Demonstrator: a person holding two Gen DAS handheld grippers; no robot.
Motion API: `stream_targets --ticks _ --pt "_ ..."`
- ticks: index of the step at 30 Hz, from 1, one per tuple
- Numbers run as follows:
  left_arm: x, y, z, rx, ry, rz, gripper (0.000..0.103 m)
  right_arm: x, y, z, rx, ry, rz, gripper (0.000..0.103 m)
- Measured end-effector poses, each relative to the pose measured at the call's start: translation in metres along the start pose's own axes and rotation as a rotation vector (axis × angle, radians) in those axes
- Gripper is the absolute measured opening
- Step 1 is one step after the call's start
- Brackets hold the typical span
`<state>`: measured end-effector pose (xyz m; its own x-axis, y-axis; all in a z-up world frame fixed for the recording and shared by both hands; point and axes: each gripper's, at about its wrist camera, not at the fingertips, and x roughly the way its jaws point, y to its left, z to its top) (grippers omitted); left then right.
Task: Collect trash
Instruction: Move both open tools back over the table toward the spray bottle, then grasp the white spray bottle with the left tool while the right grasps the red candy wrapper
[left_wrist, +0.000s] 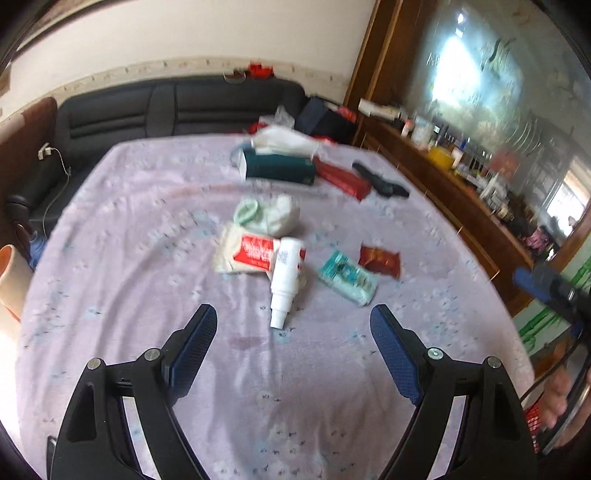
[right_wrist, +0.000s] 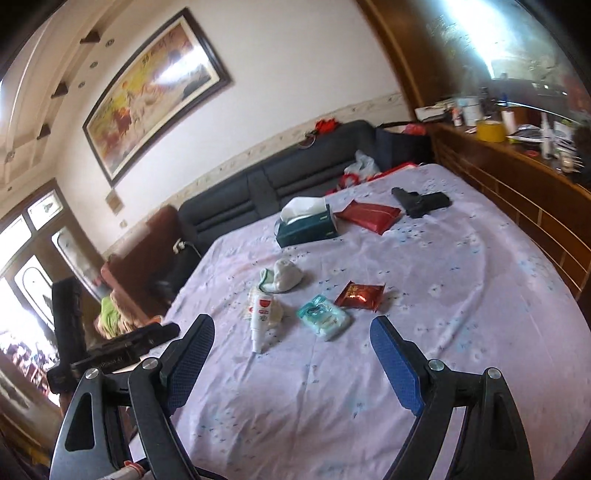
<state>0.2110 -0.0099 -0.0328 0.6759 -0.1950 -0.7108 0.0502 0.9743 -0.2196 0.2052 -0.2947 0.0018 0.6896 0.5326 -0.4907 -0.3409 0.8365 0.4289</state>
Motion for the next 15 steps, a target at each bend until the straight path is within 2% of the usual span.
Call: stream_targets --ticks 4,10,15 --pt "0.034 -0.002 0.005 0.000 0.057 -0.001 0.084 0.039 -0.018 0.015 0.001 0.070 0.058 0.090" --pt "0.085 0.000 0.015 -0.018 0.132 0.036 0.083 0.100 -0.050 0.030 -0.020 0.182 0.069 0.089" --pt "0.111 0.002 0.014 -0.020 0.155 0.064 0.075 0.163 -0.087 0.038 0.051 0.278 0.081 0.084"
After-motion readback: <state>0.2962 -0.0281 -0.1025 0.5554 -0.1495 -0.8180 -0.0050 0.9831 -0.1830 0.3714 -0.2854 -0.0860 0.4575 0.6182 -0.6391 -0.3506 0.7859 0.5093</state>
